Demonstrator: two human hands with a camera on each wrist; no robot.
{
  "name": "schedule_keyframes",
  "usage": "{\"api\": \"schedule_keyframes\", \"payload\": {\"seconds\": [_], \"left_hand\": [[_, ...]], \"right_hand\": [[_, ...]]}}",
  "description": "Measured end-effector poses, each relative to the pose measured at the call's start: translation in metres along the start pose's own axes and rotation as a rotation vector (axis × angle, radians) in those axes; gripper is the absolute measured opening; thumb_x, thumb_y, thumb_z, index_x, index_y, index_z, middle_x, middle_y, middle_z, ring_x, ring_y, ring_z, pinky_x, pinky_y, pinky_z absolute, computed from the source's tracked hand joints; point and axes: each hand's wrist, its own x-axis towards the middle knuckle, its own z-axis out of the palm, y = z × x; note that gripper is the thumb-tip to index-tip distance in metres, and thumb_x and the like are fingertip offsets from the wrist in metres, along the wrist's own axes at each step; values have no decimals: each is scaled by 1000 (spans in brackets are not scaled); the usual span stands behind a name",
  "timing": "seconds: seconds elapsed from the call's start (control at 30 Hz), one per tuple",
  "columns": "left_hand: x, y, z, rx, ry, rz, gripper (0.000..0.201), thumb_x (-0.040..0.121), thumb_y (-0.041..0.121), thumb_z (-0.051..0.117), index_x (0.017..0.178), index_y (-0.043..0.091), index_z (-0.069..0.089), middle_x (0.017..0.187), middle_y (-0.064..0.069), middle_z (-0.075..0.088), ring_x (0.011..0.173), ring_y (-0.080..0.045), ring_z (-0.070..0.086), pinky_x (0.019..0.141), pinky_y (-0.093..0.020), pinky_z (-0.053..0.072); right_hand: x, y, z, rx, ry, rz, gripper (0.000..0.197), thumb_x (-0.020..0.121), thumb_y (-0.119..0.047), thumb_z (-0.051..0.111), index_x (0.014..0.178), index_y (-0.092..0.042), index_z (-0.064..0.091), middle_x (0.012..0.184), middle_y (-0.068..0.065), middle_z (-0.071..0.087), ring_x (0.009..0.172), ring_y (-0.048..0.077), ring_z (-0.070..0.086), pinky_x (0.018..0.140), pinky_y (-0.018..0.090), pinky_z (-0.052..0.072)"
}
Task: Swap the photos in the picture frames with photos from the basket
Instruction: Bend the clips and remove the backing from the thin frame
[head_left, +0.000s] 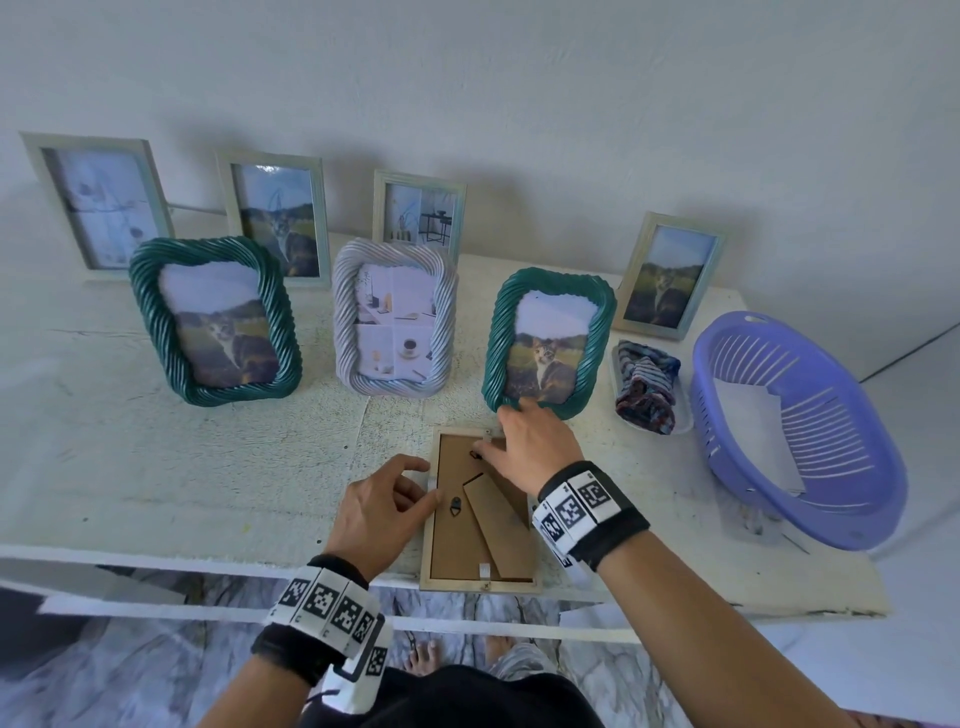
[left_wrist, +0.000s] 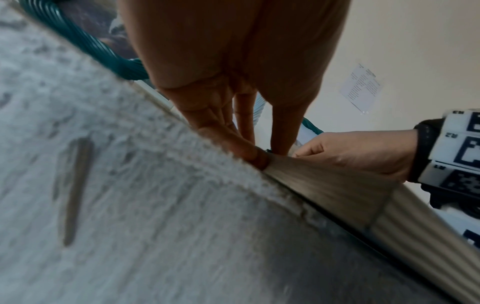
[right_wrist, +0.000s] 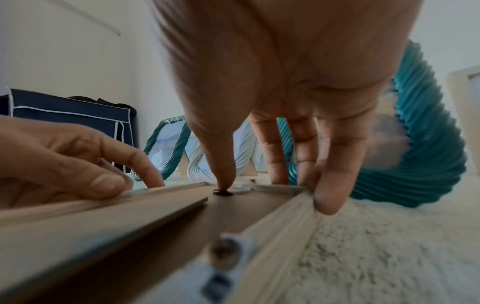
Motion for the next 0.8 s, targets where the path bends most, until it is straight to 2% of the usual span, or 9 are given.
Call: {"api": "schedule_keyframes", "payload": {"seconds": [0.1,0.3,0.43,0.5,0.57,0.67,0.73,0.8], "left_hand": [[1,0,1,-9,2,1,24,81,35,76,102,30,64,72,9,68,66,0,63,63,-14,51],[3,-2,-1,-6,-15,12,25,81,35,76,103,30,65,72,9,68,68,1,63,62,-11,49],[4,-2,-1,-9,-13,12,25,81,34,76,103,30,65,72,8,69,67,1,63,60,-8,48],[4,-2,-1,-3,-12,12,24,81,35,76,102,30,65,72,8,69,67,1,63,59,-9,47],[4,-2,-1,-13,-13,3,25,80,35,77,102,30,66,72,8,69,67,0,63,59,-9,47],[5,-2,-2,-24,-24,-24,26,79,38,78,101,32,66,74,7,69,66,-1,63,63,-16,52],[5,-2,-2,-30,-27,-30,26,79,38,78,101,31,66,74,7,69,66,-2,63,65,-20,54],[5,-2,-2,-37,-27,-26,26,79,37,78,101,30,66,74,6,69,65,-2,64,65,-21,54]], "right_hand": [[1,3,1,28,12,-19,38,90,-48,58,101,-12,57,104,7,55,95,26,55,74,36,49],[4,10,-4,43,7,-76,16,89,-27,59,86,-12,60,91,4,59,82,22,60,68,35,51],[9,16,-4,41,-3,-125,21,95,-24,56,87,-7,64,89,6,62,78,23,61,67,33,49],[9,17,-4,48,-6,-120,23,96,-26,57,88,-6,65,90,7,63,78,23,61,68,35,49],[7,18,-3,54,-1,-97,24,95,-28,58,88,-6,65,89,6,62,78,23,60,66,32,47],[-5,16,-6,115,36,-89,21,95,-26,56,97,-7,64,92,5,59,81,21,60,64,25,41],[-23,11,-9,160,63,-132,25,95,-27,54,111,-10,61,102,5,55,89,18,56,71,23,43],[-48,5,-9,206,64,-193,28,96,-31,51,116,-13,59,110,1,52,95,13,50,76,20,41]]}}
